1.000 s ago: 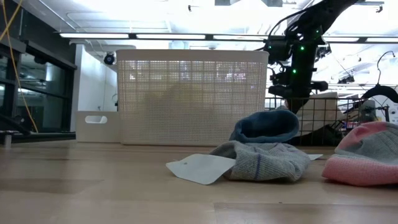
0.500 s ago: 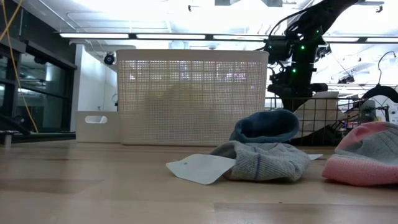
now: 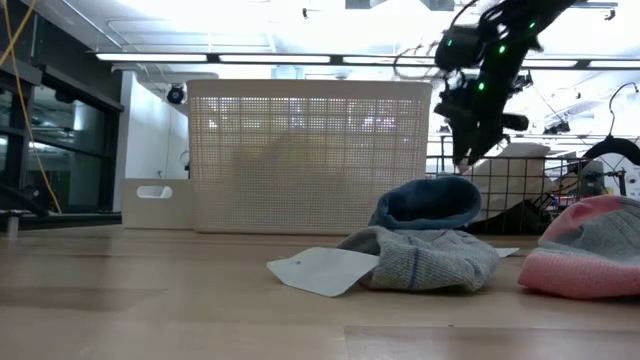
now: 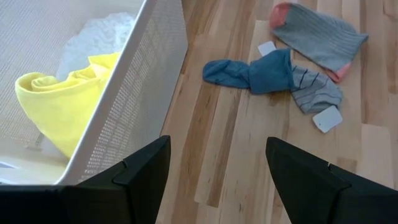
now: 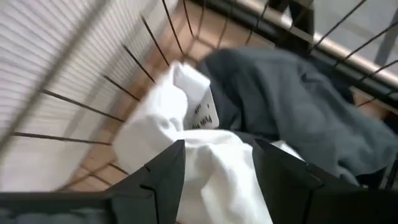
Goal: Pick & Place Cloths
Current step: Put the pink and gray sock into the white bin
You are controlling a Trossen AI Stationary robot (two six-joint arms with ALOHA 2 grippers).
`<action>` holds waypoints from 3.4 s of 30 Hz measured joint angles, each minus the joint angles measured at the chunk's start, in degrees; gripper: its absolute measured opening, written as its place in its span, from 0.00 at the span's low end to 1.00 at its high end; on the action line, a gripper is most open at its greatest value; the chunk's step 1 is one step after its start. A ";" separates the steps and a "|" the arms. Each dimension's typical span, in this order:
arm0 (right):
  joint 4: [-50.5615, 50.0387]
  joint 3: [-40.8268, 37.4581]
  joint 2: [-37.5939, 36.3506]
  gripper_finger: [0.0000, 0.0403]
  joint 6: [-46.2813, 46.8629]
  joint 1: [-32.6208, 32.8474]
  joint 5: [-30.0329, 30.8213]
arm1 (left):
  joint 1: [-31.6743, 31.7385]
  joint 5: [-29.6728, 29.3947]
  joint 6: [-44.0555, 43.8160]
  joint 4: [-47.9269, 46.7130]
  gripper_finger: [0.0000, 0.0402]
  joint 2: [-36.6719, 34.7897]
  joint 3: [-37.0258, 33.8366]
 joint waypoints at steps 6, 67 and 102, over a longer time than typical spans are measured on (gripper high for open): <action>0.41 0.00 -7.75 0.45 1.71 1.96 -0.09 | 0.01 0.00 -0.05 -0.01 0.64 0.00 0.00; -2.48 0.00 8.44 0.44 75.63 77.23 7.15 | -8.20 -7.80 10.58 19.89 0.64 -9.08 -14.70; -7.53 0.02 14.99 0.44 92.88 82.71 5.07 | -8.24 -1.44 10.13 47.72 0.64 -34.53 -44.72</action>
